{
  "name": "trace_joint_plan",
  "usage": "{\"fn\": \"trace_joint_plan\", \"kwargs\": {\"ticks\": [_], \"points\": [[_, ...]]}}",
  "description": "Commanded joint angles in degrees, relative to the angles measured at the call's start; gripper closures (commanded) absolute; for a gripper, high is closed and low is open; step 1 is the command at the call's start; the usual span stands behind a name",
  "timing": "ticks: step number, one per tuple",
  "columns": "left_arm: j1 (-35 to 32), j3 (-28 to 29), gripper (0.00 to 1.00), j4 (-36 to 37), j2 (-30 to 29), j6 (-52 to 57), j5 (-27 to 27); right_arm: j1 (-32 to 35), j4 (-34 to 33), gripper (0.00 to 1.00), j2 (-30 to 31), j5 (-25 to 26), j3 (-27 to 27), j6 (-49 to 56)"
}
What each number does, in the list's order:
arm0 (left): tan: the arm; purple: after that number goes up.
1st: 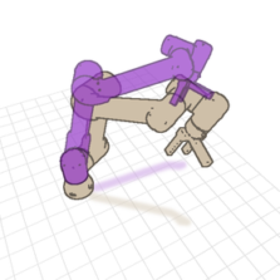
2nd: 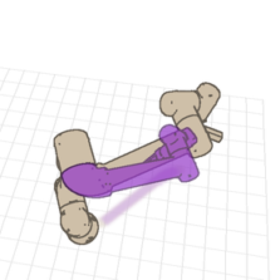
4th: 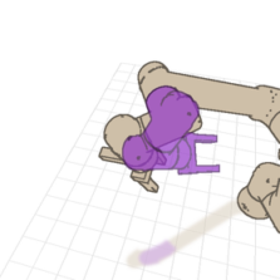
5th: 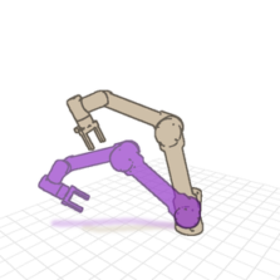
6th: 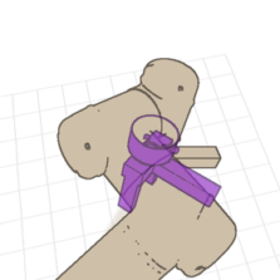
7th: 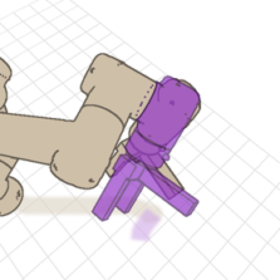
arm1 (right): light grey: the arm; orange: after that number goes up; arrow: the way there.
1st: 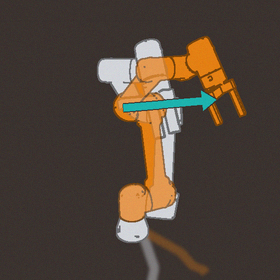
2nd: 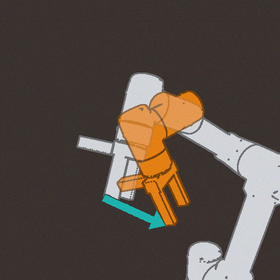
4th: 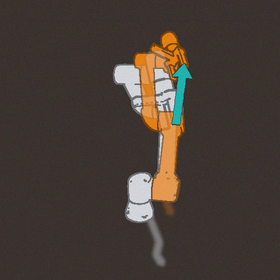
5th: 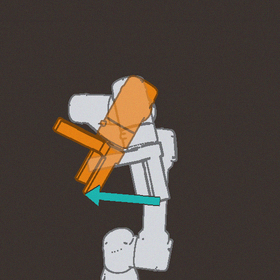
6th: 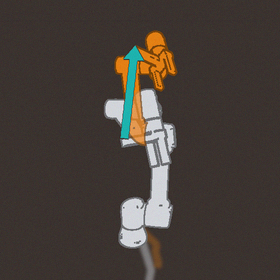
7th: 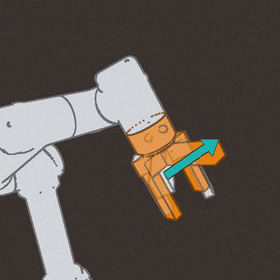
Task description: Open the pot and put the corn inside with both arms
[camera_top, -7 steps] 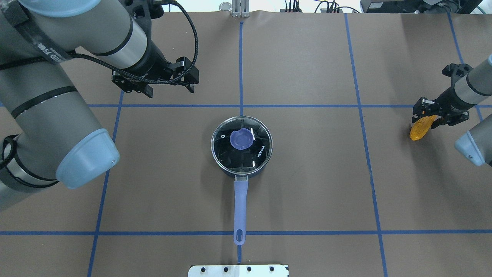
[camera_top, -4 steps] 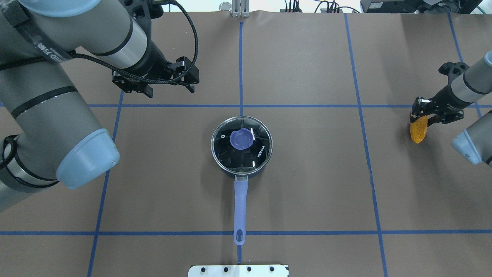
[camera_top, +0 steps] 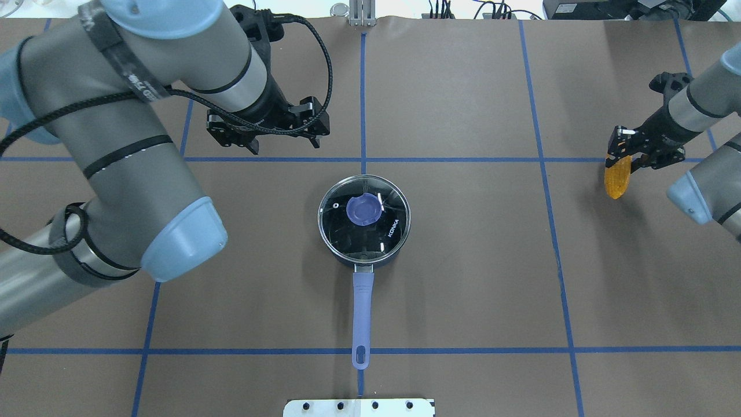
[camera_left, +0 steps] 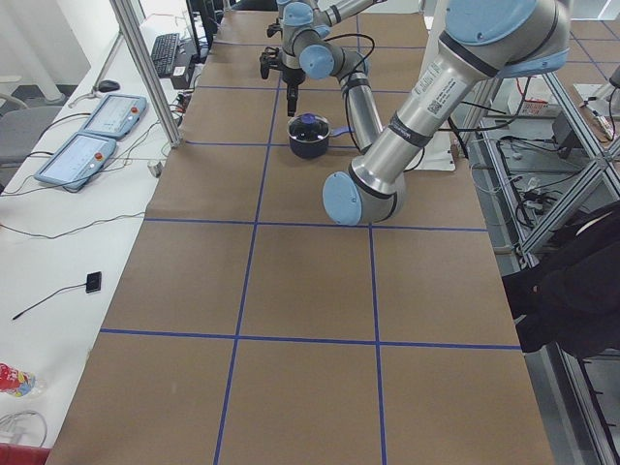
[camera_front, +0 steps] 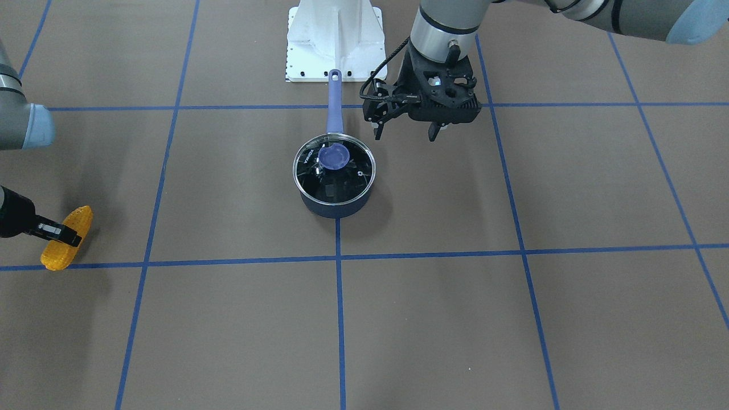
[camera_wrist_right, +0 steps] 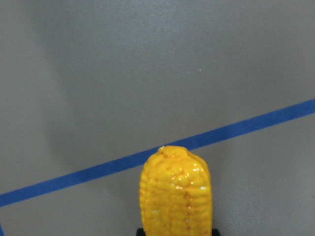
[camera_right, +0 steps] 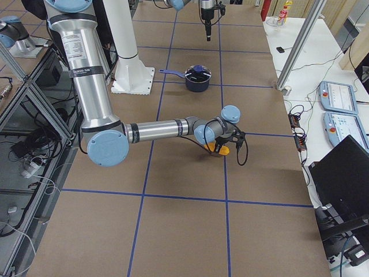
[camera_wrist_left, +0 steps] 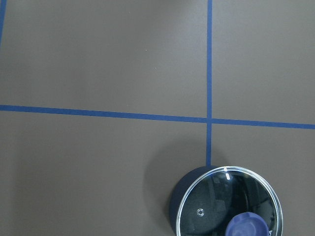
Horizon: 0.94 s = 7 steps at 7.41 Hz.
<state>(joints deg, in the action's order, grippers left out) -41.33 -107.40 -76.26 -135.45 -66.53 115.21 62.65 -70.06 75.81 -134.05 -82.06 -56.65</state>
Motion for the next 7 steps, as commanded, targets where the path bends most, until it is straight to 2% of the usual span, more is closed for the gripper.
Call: {"fn": "trace_joint_plan", "kwargs": {"ticks": [1,2,4,7], "points": [[4.0,4.6,0.02,-1.9,-2.8,-3.2,-2.2,1.5,-4.6,0.55,-3.6,-0.9,-0.5,0.1],[6.3,6.7,0.02,-2.7,-4.3,-4.8,-5.3,1.6,-5.5,0.56,-4.8,-0.9,-0.5,0.1],[8.3,11.9,0.02,-7.6,-5.6,-6.9,-6.9,2.1,-8.5,0.57,-7.4,-0.9,-0.6,0.0],[11.0,15.9,0.02,-7.8,-7.6,-7.3,-8.6,2.5,-8.7,0.56,-8.3,-0.9,-0.5,0.0]]}}
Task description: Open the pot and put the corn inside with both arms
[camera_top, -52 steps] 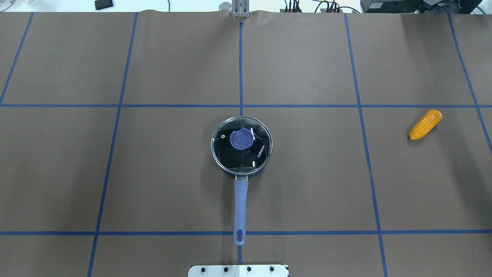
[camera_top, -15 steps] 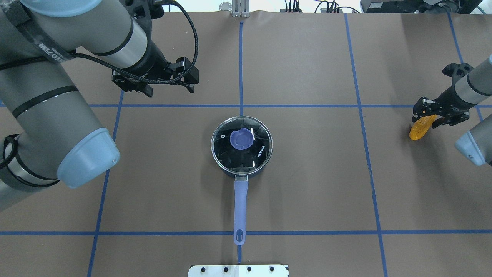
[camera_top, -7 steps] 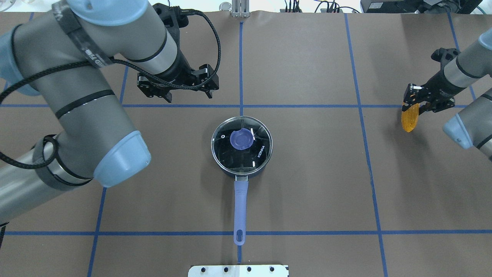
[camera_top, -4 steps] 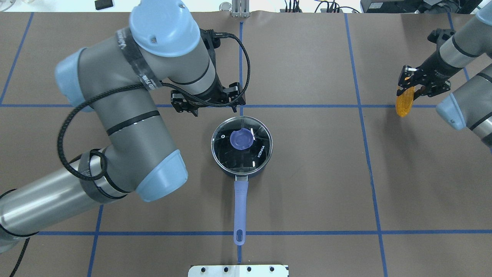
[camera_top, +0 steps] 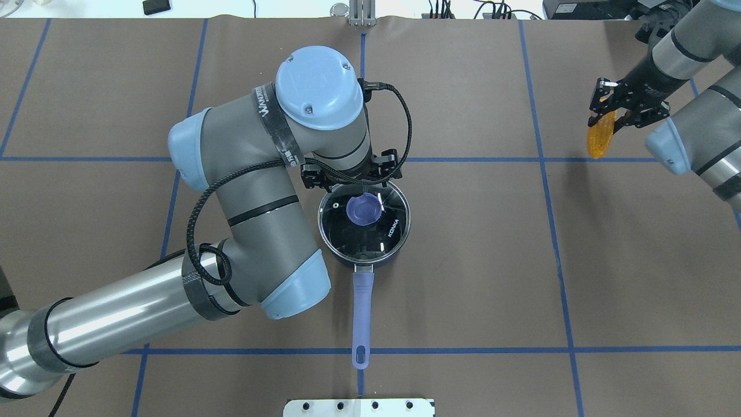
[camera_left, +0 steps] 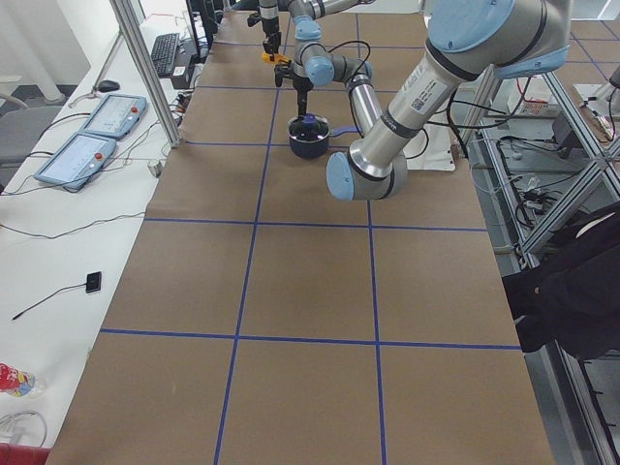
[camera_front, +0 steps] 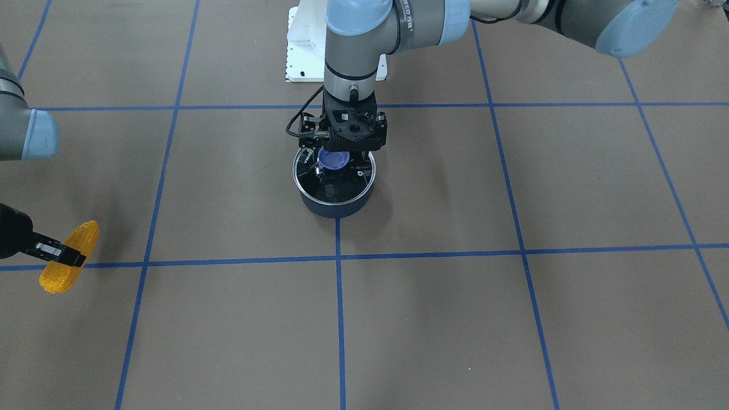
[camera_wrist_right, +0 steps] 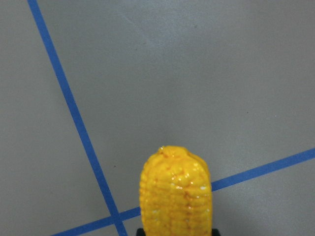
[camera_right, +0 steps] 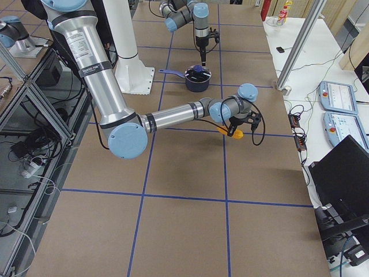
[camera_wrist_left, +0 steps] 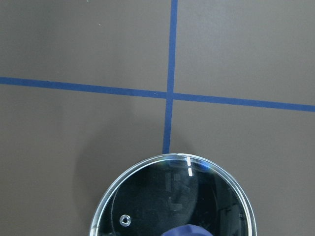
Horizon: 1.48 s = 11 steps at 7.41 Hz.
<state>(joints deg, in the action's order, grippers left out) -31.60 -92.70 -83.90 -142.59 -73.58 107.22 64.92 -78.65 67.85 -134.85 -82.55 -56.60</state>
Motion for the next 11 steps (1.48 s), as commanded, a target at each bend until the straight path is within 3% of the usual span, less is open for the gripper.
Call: {"fn": "trace_joint_plan", "kwargs": {"ticks": [1,5,9,11], "points": [[2.0,2.7,0.02,-0.7,-0.4,-0.2,-2.4,0.3,-0.1,0.56,-0.4,-0.1,0.0,0.0],[2.8,4.6,0.04,-3.4,-0.1,0.2,-2.7,0.6,-0.1,0.56,-0.8,-0.1,0.0,0.0],[2.8,4.0,0.47,-3.4,0.3,0.4,-2.5,1.3,-2.9,0.56,-3.4,-1.3,-0.3,-0.1],[2.5,0.2,0.51,-2.5,1.7,4.4,-2.2,1.3,-3.2,0.55,-4.6,-1.7,-1.0,-1.8]]}}
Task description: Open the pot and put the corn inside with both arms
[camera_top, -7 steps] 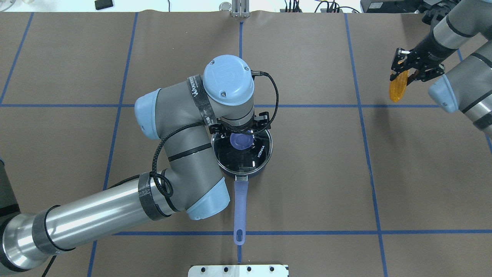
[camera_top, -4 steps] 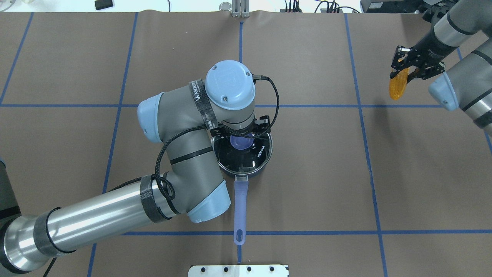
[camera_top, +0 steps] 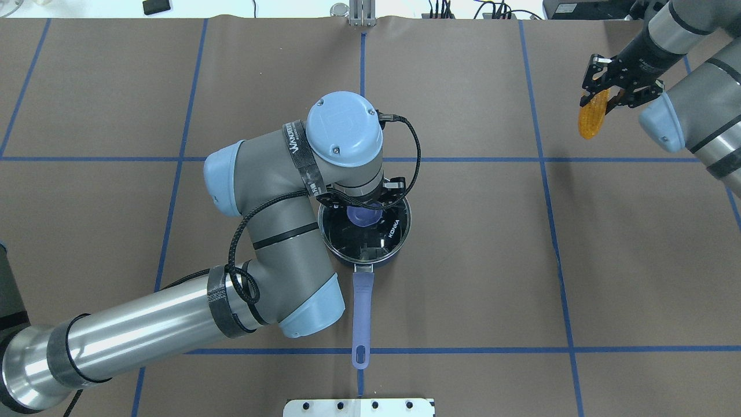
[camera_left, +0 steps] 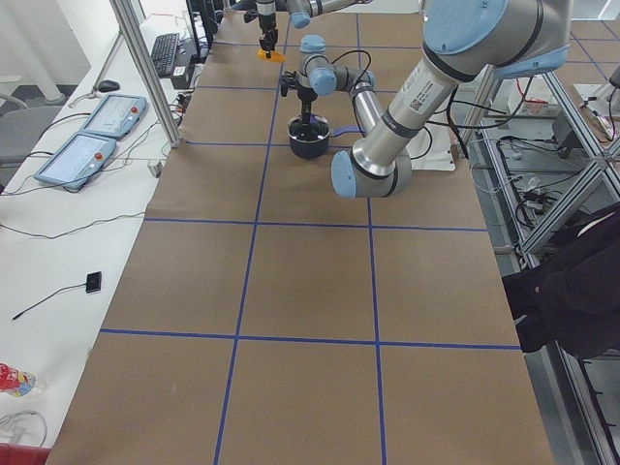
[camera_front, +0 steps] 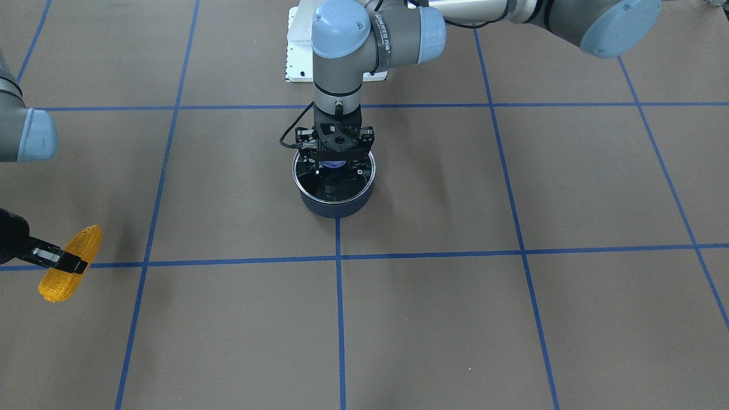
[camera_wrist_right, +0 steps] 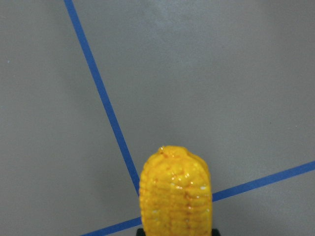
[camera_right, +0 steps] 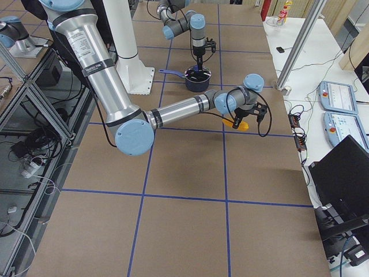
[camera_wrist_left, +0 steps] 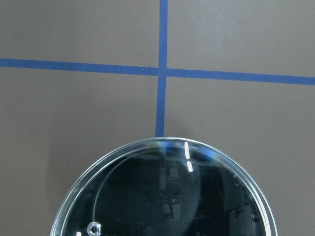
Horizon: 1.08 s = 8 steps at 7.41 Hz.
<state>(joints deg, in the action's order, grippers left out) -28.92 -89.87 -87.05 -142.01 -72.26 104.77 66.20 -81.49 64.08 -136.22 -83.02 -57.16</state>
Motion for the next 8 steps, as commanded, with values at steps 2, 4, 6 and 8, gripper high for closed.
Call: {"fn": "trace_joint_plan", "kwargs": {"ticks": [2,4,6,8], "points": [[-3.4,-10.9,0.51,4.4,6.4,8.3,3.7,-1.2,-0.4,0.55,-1.9,-0.5,-3.4,-8.5],[-6.4,-19.2,0.51,5.5,15.4,17.5,5.1,-5.1,-0.3,0.55,-4.4,0.1,-6.7,-19.6],[-9.2,-22.5,0.51,3.8,22.4,23.1,5.1,-10.1,-0.3,0.55,-6.5,4.2,-9.6,-26.8],[-11.4,-22.0,0.51,-8.2,32.4,26.3,5.6,-15.5,-0.3,0.54,-10.0,9.3,-10.0,-32.5]]}}
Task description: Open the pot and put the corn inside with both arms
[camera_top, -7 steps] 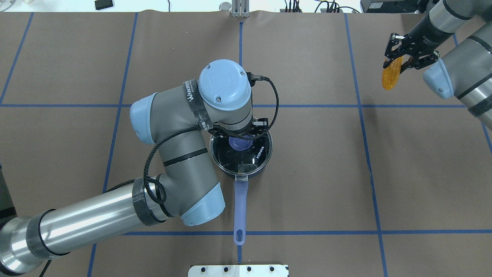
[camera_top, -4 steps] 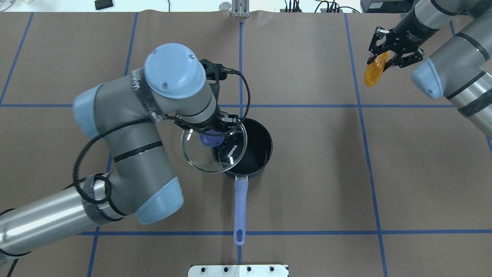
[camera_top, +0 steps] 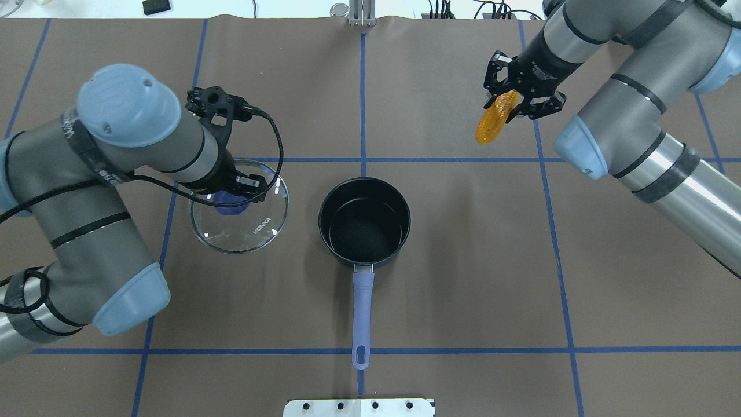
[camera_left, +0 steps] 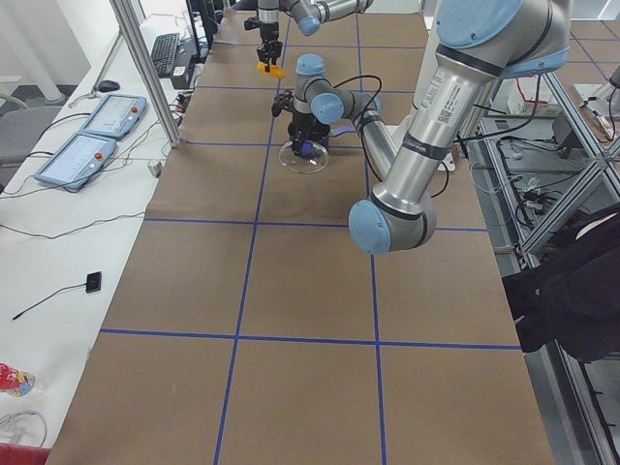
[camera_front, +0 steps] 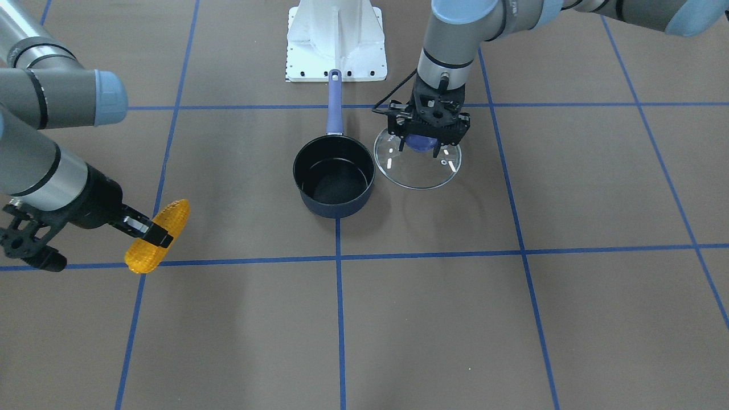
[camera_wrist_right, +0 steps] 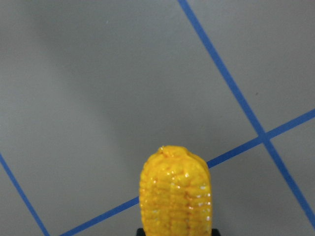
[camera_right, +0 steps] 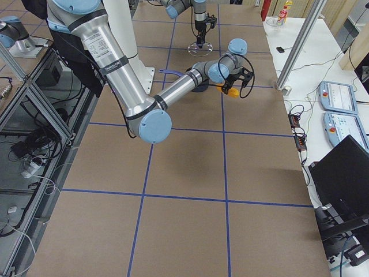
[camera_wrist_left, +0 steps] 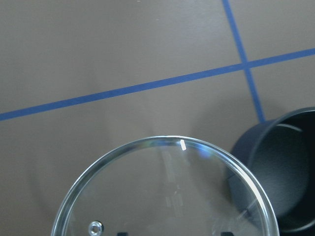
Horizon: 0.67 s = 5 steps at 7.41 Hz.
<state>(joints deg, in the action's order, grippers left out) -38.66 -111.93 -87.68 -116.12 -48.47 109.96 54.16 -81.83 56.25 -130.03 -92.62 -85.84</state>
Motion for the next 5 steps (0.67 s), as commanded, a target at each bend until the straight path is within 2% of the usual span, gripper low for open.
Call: {"fn": "trace_joint_plan", "kwargs": {"ticks": [1,3,4,5], "points": [[-4.5,0.2,0.51,-10.6,10.5,5.8,4.8,-5.8,-0.1,0.54,-3.9,5.1,-0.7,-6.2],[-9.9,1.0,0.51,-11.1,15.0,14.4,6.9,-12.6,-3.8,0.53,-7.8,11.3,-1.3,-7.7],[-11.0,2.9,0.51,-14.0,17.0,16.7,7.6,-15.2,-6.4,0.53,-9.7,13.8,-2.1,-7.8],[-12.6,7.0,0.51,-21.5,19.5,17.6,10.2,-16.4,-8.3,0.53,-11.3,14.0,-2.4,-7.9]]}}
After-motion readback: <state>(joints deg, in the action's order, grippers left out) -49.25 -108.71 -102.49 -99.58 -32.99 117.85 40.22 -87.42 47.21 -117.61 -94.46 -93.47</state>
